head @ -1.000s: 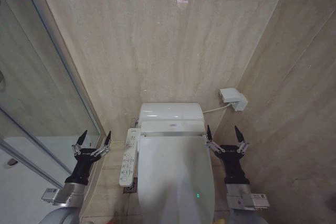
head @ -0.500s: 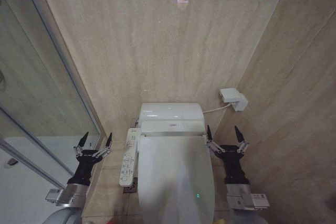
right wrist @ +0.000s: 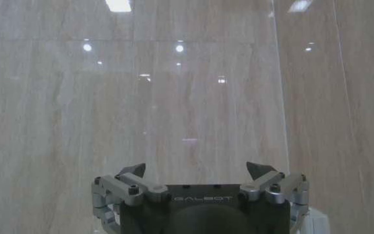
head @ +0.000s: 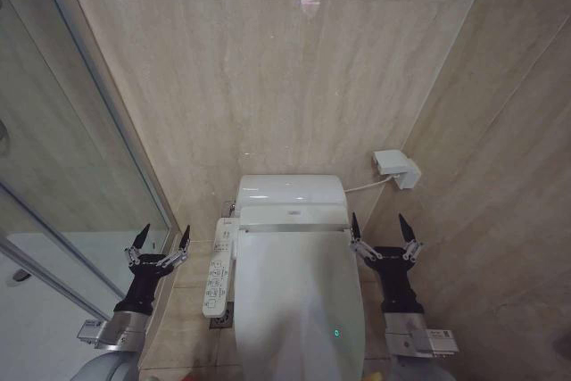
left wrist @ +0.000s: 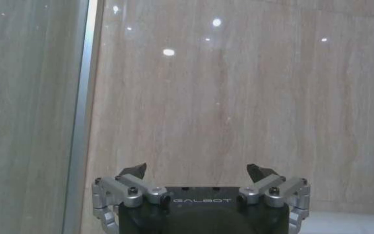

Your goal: Open the toilet lid, clean the toilet bowl with a toilet brush, close the toilet lid, and flush.

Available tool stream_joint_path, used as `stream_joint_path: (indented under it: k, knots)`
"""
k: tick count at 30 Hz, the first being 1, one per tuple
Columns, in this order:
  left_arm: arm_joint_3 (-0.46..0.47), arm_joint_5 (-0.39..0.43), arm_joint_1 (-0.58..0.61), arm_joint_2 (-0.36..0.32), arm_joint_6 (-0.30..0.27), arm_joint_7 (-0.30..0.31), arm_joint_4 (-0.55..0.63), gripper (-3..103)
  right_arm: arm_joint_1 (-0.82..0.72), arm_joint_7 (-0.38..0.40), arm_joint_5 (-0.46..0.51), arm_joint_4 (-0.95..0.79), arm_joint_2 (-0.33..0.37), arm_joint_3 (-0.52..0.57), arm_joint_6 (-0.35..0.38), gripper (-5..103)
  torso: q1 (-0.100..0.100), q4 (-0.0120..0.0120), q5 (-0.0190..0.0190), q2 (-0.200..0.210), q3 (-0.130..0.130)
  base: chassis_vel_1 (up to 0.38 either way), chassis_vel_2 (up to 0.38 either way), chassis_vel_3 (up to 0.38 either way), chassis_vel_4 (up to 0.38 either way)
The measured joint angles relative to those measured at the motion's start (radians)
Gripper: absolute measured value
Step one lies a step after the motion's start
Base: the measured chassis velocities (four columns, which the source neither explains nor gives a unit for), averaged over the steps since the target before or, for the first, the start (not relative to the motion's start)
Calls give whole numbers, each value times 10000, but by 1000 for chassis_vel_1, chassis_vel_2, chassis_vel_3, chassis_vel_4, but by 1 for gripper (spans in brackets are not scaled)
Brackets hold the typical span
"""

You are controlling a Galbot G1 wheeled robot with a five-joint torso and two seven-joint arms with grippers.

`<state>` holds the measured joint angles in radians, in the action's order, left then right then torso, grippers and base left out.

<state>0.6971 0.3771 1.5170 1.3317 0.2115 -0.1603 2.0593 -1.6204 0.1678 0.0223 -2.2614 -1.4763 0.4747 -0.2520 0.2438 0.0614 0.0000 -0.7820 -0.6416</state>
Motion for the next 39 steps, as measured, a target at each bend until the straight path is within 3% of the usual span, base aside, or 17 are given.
stream_joint_path:
  k: [21, 39]
  knots:
    - [1, 6, 0, -3, -10, -5, -2, 100, 0, 0, 0, -1, 0, 0, 0, 100, 3, 1, 0, 3, -1, 14, -17, -15, 15]
    - [5, 8, 2, -5, -15, -3, 0, 100, -2, -1, 0, -1, -1, -2, 0, 100, -2, 1, 0, -1, 2, 228, -234, -233, 234]
